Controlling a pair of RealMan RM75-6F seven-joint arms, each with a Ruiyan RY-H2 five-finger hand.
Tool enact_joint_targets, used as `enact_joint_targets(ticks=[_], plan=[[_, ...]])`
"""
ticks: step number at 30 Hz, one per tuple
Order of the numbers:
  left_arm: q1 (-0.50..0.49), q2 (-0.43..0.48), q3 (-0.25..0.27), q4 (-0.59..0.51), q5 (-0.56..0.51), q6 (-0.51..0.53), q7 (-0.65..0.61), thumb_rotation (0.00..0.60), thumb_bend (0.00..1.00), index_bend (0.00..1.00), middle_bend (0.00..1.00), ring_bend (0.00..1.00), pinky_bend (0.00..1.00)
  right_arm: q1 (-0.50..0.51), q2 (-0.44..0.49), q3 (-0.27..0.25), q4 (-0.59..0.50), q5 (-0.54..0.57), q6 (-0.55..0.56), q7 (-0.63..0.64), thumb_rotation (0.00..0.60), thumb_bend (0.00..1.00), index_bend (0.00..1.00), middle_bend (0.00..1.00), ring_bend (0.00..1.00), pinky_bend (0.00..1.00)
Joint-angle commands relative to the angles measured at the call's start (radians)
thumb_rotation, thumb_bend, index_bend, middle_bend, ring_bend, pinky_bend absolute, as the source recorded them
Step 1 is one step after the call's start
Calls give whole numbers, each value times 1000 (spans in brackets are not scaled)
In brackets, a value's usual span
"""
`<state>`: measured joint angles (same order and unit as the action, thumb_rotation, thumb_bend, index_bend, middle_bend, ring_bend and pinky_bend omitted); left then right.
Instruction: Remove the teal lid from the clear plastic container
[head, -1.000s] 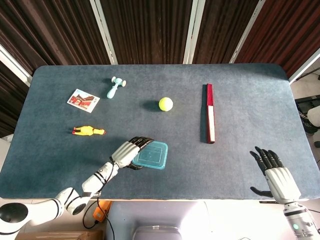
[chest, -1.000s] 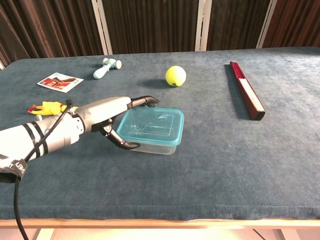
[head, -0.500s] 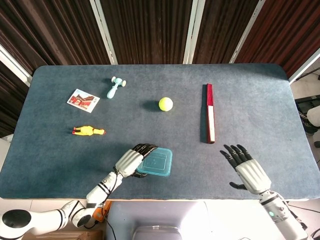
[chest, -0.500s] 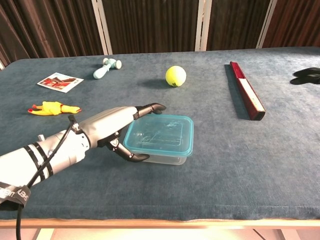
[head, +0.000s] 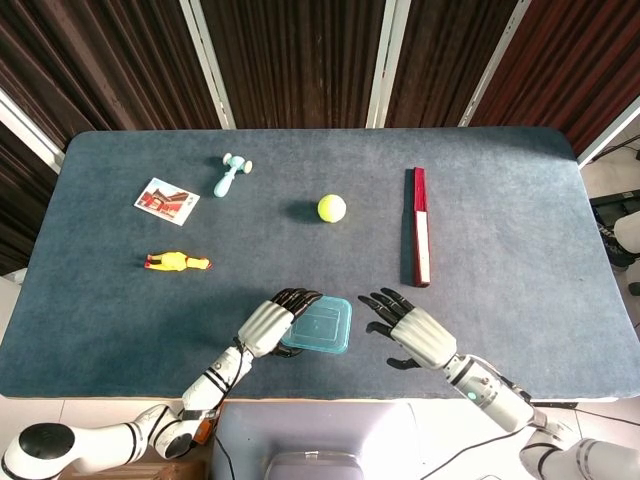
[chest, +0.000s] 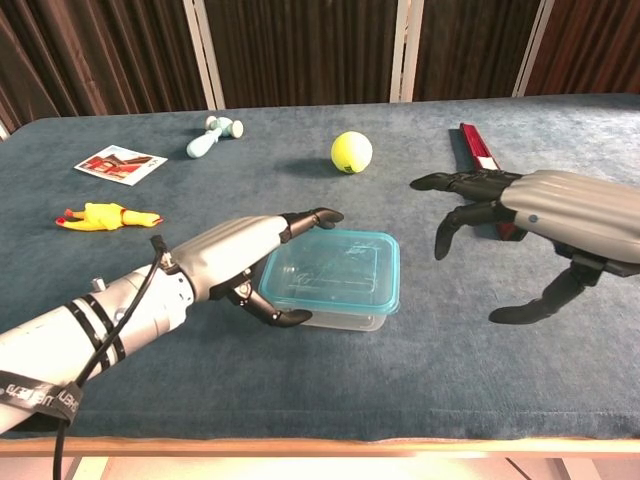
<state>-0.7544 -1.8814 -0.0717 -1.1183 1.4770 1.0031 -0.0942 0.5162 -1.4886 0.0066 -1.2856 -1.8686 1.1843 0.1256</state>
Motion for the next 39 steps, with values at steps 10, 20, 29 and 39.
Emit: enact_joint_targets(ticks=[10, 20, 29, 39], plan=[[0, -2, -6, -16, -8, -18, 0, 600, 292, 0, 540, 372, 537, 67, -151, -18, 149, -3, 40, 70, 600, 347, 585, 37, 0, 0], [3, 2, -5, -28, -8, -19, 9, 600, 292, 0, 540, 372, 538, 95, -201, -14, 158, 33, 28, 26, 600, 368, 630, 64, 0, 0], [4, 8, -8, -37, -11, -23, 16, 600, 292, 0, 540, 372, 539, 112, -238, -15, 168, 63, 16, -4, 600, 368, 664, 88, 0, 0], [6, 14, -10, -47, -15, -25, 16, 600, 291, 0, 541, 372, 547, 126, -255, -22, 168, 86, 3, -15, 600, 368, 668, 90, 0, 0]])
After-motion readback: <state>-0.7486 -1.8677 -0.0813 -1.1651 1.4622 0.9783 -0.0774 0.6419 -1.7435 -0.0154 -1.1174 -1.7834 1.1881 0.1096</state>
